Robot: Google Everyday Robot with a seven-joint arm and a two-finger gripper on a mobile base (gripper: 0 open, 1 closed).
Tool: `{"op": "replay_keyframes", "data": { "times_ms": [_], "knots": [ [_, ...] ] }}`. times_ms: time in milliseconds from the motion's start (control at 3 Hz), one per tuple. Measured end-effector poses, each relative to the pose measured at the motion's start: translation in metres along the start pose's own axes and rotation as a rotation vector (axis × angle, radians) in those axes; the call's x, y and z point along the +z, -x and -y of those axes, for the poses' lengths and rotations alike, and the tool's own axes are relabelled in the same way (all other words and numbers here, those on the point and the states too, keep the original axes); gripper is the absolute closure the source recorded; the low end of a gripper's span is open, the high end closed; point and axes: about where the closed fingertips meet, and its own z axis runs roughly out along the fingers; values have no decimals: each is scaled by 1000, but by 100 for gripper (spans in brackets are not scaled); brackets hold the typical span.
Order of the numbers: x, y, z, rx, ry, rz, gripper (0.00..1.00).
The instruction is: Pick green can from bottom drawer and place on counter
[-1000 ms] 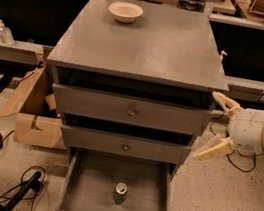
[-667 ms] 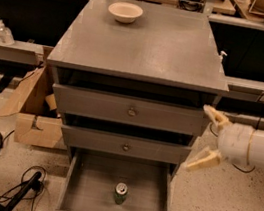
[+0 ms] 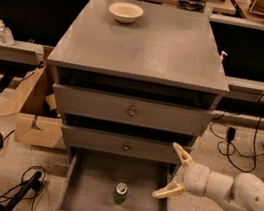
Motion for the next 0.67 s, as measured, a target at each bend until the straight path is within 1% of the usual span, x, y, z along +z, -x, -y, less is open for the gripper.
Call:
{"op": "replay_keyframes", "data": {
  "times_ms": [333,667],
  "knots": [
    [47,-62,-17,2,61,13,0],
    [73,-96,-23,21,117,-36,0]
  ]
}}
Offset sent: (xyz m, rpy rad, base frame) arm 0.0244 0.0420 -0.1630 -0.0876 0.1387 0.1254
